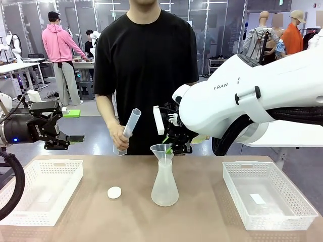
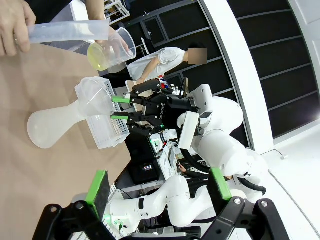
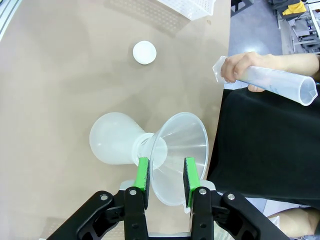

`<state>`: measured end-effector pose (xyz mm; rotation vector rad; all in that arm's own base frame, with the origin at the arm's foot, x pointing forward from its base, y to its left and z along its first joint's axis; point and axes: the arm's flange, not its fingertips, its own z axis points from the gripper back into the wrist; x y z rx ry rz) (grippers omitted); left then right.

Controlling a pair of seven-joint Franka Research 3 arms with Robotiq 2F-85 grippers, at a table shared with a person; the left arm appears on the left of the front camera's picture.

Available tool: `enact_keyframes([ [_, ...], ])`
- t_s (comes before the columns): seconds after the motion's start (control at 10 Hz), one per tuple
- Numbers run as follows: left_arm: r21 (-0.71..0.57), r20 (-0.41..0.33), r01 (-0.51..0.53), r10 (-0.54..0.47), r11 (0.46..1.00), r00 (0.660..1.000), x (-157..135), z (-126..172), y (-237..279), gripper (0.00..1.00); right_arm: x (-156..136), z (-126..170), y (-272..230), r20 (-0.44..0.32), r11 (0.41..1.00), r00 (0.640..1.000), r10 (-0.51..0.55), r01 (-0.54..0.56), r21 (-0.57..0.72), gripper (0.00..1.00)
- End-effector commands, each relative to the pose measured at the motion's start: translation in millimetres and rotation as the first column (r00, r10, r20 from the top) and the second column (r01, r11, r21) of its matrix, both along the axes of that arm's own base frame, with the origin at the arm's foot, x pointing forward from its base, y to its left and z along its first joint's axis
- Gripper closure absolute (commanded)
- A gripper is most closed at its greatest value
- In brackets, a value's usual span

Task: Prepare the solutions needed for the experiment.
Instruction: Once the solution is in the Big flask , pick up the Plastic Funnel and place it back into the right Organizing basket.

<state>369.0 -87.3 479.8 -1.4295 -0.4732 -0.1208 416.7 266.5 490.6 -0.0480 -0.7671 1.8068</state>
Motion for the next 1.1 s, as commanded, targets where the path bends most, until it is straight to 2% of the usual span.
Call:
enact_keyframes([
  [0.0,-0.004,-0.004,0.001,-0.001,1.0,1.0,0,1,-3,0.0,1,-1,-1,-0.003,1.0,1.0,-0.001,0.001,0.002,0.64],
  [0.7,-0.004,-0.004,0.001,-0.001,1.0,1.0,0,1,-3,0.0,0,0,0,0.001,1.0,1.0,-0.001,0.001,-0.001,0.63],
  [0.8,-0.004,-0.004,0.001,-0.001,1.0,1.0,0,1,-3,0.0,-12,15,-15,0.007,0.998,1.0,-0.029,0.028,0.051,0.63],
  [0.9,-0.004,-0.004,0.001,-0.001,1.0,1.0,0,1,-3,0.0,-20,27,-33,0.006,0.994,0.995,-0.102,0.102,0.037,0.63],
  [1.0,-0.004,-0.004,0.001,-0.001,1.0,1.0,0,1,-3,0.0,-22,33,-54,-0.001,0.991,0.992,-0.126,0.126,0.046,0.63],
])
